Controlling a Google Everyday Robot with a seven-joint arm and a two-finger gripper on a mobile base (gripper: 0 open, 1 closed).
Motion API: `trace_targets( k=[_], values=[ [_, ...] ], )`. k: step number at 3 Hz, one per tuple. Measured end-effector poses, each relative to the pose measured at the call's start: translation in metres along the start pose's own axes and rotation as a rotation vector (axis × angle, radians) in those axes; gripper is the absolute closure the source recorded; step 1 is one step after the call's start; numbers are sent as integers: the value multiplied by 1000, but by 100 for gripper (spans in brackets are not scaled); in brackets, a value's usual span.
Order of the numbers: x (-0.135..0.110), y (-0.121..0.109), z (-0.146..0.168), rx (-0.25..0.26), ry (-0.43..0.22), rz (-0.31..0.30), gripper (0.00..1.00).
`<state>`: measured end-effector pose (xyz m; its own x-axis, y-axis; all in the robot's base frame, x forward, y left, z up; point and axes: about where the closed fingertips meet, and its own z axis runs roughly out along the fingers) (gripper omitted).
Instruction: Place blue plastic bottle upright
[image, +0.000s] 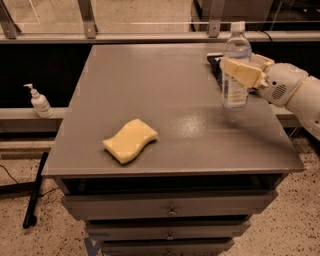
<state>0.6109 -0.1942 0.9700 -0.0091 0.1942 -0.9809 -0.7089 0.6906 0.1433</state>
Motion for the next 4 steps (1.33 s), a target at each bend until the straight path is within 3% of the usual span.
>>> trace_targets(
  k=[2, 4],
  values=[
    [3, -3, -37, -19, -156, -33, 100],
    [12, 2, -55, -68, -237, -74, 100]
  ],
)
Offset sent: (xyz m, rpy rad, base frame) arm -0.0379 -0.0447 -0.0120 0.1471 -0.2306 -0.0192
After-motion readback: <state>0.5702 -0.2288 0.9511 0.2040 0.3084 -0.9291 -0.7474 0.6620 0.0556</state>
